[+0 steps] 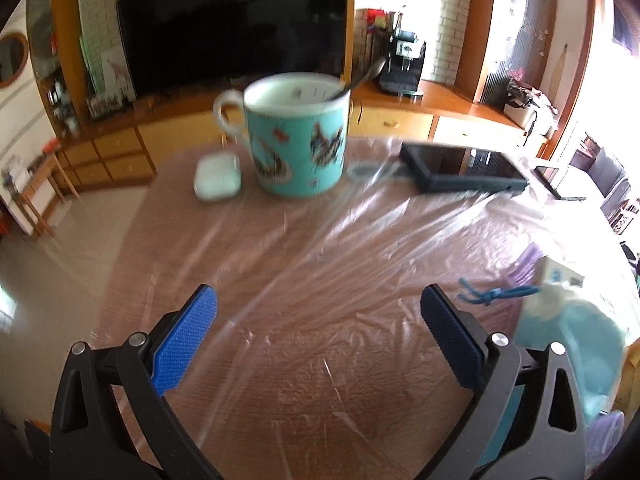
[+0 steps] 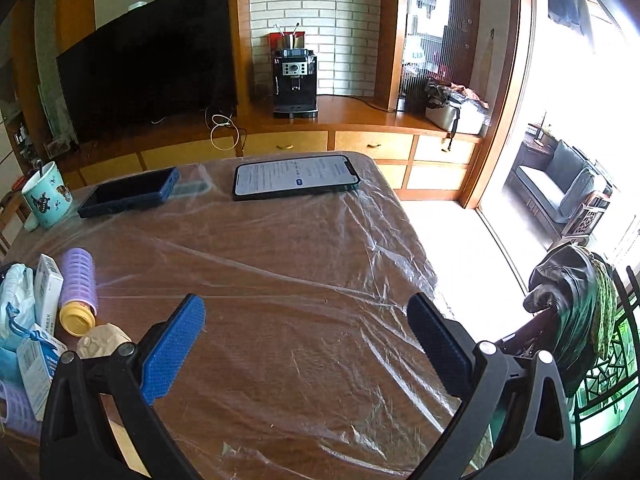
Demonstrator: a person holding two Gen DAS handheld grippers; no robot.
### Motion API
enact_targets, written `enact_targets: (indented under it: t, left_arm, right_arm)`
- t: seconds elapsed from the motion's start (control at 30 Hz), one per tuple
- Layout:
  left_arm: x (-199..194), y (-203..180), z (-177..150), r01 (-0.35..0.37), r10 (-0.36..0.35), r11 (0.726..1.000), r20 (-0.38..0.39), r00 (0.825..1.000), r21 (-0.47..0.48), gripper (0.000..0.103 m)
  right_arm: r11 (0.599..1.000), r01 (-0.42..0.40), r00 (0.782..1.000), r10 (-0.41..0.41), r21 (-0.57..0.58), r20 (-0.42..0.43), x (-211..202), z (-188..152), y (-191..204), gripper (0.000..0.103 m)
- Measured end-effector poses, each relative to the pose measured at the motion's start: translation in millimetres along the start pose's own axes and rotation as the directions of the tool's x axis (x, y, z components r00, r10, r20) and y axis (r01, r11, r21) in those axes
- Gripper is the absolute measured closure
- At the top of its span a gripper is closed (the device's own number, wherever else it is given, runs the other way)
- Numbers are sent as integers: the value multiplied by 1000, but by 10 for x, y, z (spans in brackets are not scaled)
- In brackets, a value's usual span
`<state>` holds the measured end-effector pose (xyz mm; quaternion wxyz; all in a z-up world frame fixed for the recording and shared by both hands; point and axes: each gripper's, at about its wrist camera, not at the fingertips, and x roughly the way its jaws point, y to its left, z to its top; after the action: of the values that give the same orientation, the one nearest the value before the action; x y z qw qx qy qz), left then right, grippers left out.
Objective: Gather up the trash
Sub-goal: 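Grasp the yellow 'IN LOVE' paper bag with the right tool while the left tool grasps the blue cloth bag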
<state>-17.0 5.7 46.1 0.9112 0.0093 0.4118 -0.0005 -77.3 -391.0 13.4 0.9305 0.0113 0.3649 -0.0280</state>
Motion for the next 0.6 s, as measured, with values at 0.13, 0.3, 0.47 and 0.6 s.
enact_targets:
  t: [0.13,0.3,0.47,0.6]
  left_arm:
    - [-368,-145,69,66,-70,995,57,996,69,1]
    - [-764,-338,13,247,-258,951,34,966,188,1]
    - [-758,-627,-164,397,-391,878,-78,917,269,1]
    - [-529,-727,-244,451,-423,862,-161,892,231,1]
  right_arm:
    - [995,-95,994,96,-28,46,-410,-28,100,4]
    - [961,-272,960,275,-59,48,-900,-215,294,4]
    - [933,-340,940,338,-121,-34,-992,-550,625,4]
    - [938,-336,939,327,-80,-105,-790,-751,707,4]
